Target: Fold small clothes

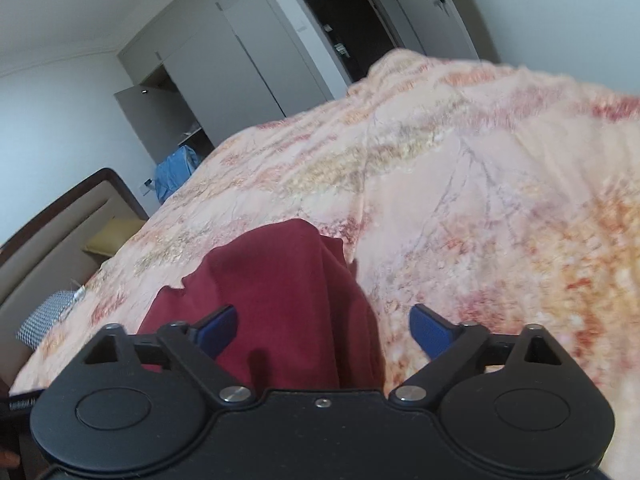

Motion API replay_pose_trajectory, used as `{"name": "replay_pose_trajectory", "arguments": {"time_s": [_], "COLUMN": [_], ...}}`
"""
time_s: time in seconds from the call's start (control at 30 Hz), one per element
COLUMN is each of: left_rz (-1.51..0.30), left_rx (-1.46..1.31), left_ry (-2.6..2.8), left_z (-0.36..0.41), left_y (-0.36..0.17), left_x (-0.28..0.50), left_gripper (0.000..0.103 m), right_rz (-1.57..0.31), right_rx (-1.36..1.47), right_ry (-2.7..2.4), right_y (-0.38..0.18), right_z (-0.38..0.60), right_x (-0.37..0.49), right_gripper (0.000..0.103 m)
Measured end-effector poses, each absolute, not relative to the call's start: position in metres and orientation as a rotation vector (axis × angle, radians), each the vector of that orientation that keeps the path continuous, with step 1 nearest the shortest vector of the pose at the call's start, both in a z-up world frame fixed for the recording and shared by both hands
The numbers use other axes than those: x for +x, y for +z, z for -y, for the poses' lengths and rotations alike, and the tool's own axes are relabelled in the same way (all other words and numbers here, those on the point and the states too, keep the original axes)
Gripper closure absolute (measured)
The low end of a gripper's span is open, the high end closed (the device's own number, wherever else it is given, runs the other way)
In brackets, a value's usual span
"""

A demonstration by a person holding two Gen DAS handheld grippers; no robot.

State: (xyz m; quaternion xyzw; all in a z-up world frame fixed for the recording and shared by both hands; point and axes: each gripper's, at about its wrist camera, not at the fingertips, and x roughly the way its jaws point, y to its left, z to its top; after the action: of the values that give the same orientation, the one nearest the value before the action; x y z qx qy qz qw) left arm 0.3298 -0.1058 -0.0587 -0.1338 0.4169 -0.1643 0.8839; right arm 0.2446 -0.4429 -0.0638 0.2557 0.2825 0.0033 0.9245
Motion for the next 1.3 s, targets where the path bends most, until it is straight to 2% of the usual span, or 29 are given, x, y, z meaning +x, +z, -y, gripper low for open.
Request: {"name": "replay_pose_trajectory", "arguments": {"time_s": [0.2,0.53,0.6,1.0,1.3], "left_rz": [-0.869,-0.866,-0.868,-0.870,-0.871], "left_rx": [-0.265,-0.251,-0.252,-0.284,-0.294], "left_ry": [-0.368,-0.401,-0.406,-0.431,-0.428], "left_z": [0.109,0.112,0.113,0.113,0.112], "left_y": [-0.064,-0.070,-0.070,-0.065,-0.063], "left_x": [0.337,0.347,0.348,0.350,0.349], "left_gripper": [0.000,0.000,0.000,0.001,0.002], "right_rz": [-0.608,-0.611,-0.611,-0.615,-0.610], "right_rx": [0.548,0.443,0.438,0.376,0.359], "right_ry": [0.013,-0.019,-0.011,0.006,0.003], "right_y": [-0.080,-0.090,-0.089,-0.075,-0.069], "right_z": [0.439,0.422,0.421,0.409,0.406], "right_x": [0.266,0.265,0.265,0.263,0.261], "right_gripper": [0.027,0.030,0.043,0.063,0.066]}}
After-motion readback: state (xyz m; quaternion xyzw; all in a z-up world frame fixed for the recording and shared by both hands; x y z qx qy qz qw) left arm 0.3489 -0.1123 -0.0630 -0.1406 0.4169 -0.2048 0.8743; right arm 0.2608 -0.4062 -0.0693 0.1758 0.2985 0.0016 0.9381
